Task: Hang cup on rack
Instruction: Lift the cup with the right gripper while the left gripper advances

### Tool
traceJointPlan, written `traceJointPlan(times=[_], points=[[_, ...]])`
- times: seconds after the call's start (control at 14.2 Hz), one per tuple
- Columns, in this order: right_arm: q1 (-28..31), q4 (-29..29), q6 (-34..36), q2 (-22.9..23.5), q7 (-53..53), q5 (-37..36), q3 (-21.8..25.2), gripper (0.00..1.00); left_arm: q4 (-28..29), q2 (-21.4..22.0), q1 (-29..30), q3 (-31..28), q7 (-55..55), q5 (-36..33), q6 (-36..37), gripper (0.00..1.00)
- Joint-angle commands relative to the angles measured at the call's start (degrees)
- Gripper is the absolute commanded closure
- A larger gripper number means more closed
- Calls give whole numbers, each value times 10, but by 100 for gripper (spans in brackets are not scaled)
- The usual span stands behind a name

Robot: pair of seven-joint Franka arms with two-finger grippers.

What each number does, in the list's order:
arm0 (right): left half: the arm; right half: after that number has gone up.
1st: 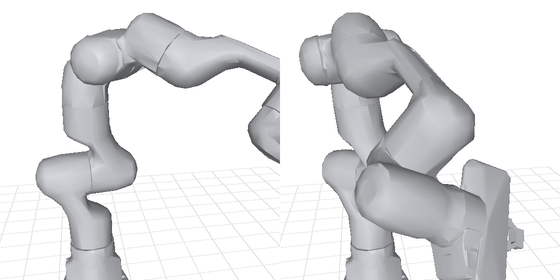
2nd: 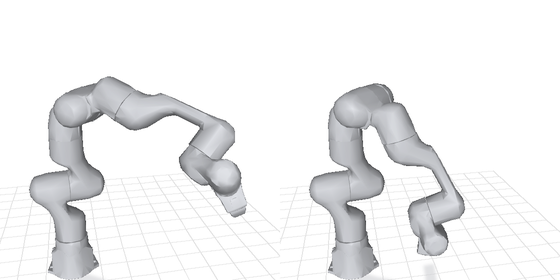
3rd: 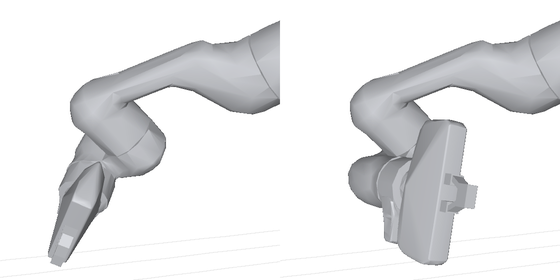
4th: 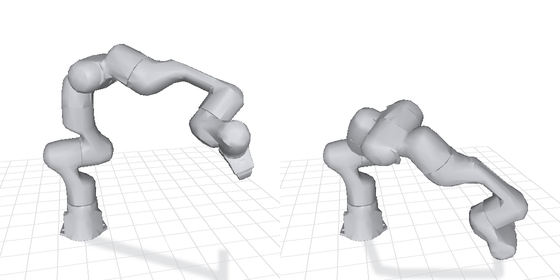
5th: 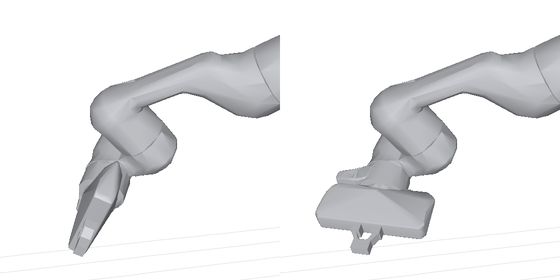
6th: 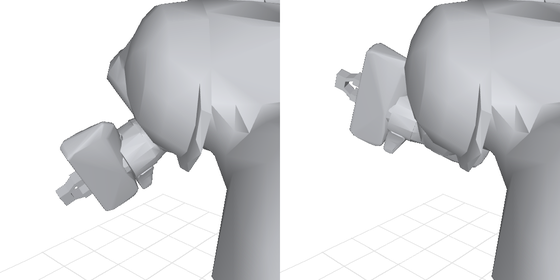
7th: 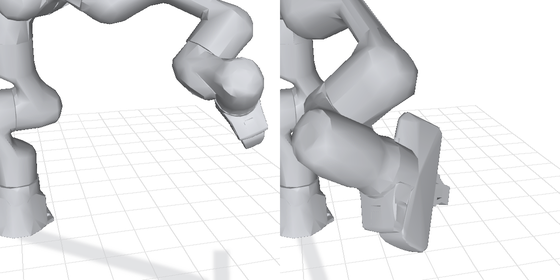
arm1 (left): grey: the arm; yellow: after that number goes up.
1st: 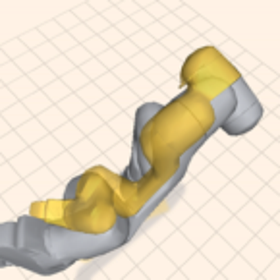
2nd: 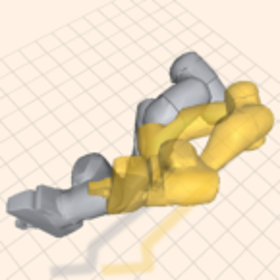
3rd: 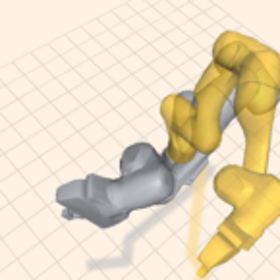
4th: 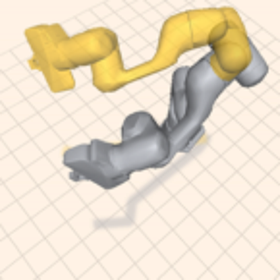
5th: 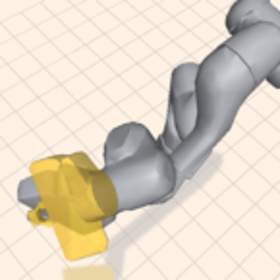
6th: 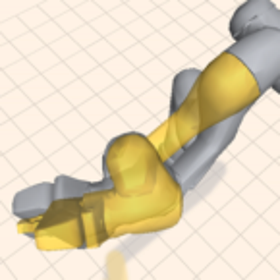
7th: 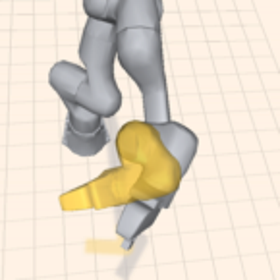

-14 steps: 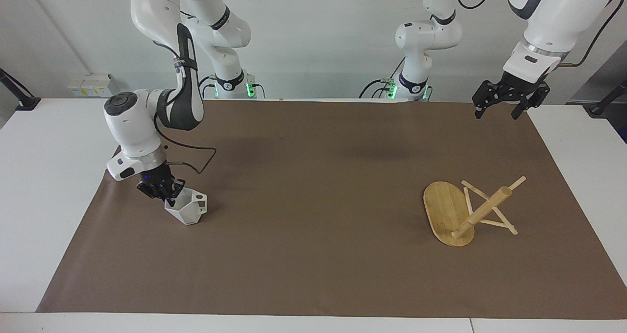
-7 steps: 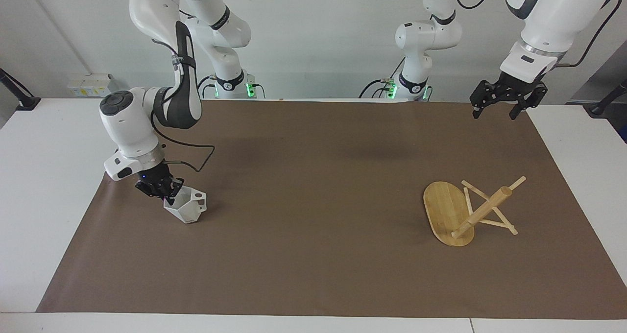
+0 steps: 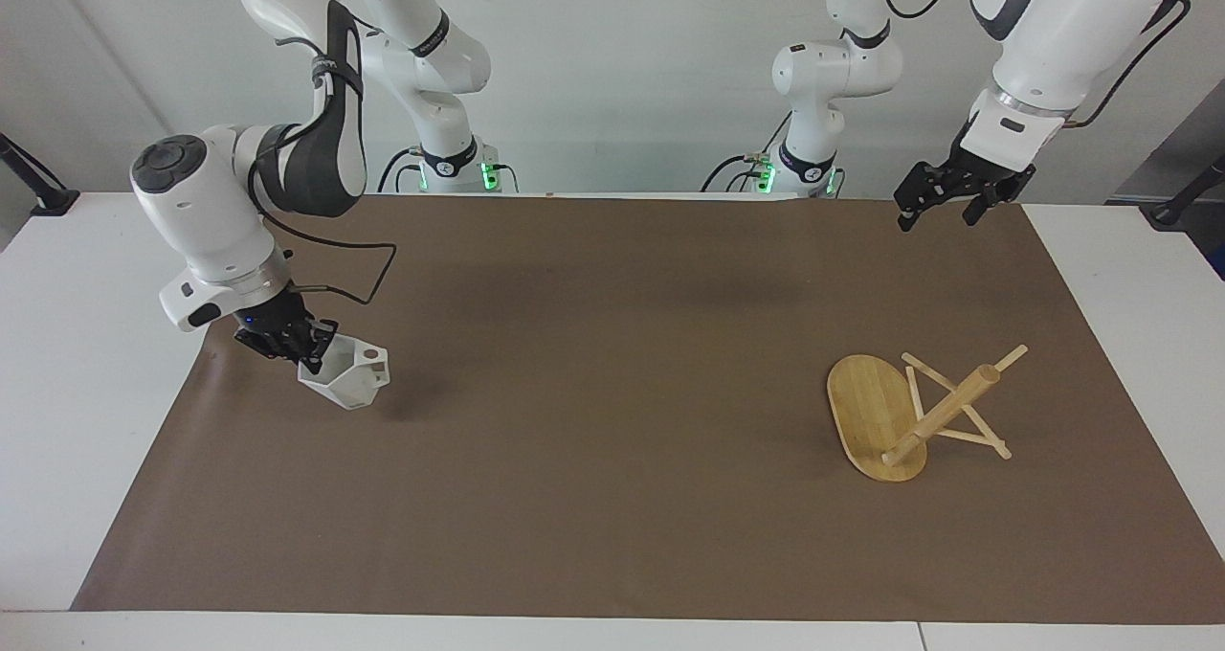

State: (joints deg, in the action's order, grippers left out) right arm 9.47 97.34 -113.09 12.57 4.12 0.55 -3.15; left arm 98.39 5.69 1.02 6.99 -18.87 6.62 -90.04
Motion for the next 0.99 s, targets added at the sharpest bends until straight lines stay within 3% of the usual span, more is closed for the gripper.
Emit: traceJointPlan(times=[0.0,0.21,0.35,0.64,0.92], points=[[5,-43,67,-11,-17,-12,-4,100,21,21,-4,-4,-103,53,8,0],[5,-79,124,-23,-31,-28,-5,100,51,37,-11,-2,-200,122,0,0],[5,-94,149,-33,-31,-31,-6,100,52,39,-18,-1,-252,129,9,0],[3,-95,155,-59,-31,-13,-15,100,51,40,-26,-3,-252,127,1,0],[5,-95,155,-71,-35,101,-12,100,52,41,-29,0,-260,125,14,0]])
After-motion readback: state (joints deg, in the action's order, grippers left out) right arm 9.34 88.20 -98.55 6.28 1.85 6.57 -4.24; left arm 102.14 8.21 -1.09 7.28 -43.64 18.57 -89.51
